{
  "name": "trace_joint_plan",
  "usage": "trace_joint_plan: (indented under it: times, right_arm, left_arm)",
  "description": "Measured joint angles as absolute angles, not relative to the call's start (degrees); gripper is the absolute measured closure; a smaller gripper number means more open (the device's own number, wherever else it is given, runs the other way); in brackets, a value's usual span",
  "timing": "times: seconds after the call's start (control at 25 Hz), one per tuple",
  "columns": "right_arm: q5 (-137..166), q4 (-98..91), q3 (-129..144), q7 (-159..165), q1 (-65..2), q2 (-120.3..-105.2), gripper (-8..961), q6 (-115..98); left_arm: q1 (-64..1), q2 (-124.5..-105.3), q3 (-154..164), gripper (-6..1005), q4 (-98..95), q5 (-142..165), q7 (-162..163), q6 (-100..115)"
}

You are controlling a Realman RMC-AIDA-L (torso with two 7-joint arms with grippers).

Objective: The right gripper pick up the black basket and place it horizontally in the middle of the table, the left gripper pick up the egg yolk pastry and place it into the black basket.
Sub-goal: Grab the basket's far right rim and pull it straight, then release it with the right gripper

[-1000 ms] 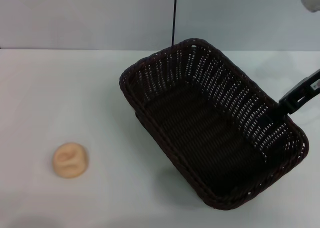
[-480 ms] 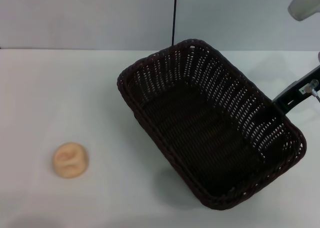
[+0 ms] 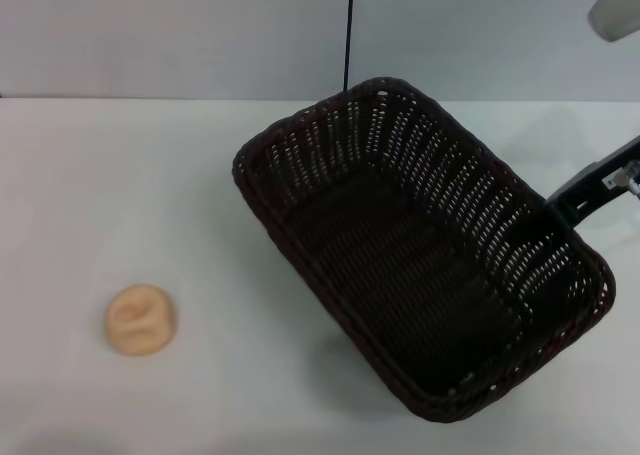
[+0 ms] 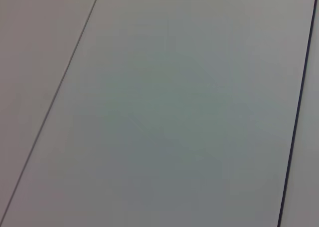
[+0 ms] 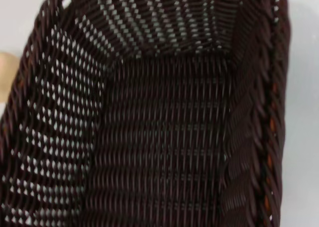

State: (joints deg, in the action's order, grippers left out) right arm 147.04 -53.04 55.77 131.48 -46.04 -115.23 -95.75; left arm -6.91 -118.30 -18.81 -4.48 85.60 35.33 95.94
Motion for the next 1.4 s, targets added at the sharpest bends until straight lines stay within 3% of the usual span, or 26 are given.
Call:
trace_joint_plan:
  times: [0.28, 0.72, 1.4]
  right_arm:
    - [139.04, -58.40, 55.43, 131.16, -42.73, -114.64, 792, -97.26]
    - [126.20, -63.40, 51.06, 120.47, -39.56, -115.71, 800, -96.50]
    - [124.20, -66.11, 53.60, 106.35, -45.15, -112.80, 803, -99.06]
  left_arm:
    - [-7.05, -118.30, -18.81, 333, -4.48, 85.60, 35.33, 95.89]
    - [-6.64, -118.30, -18.81, 332, -4.48, 85.61, 35.63, 96.42]
    - [-6.28, -118.35, -18.35, 332, -4.34, 85.96, 35.95, 97.16]
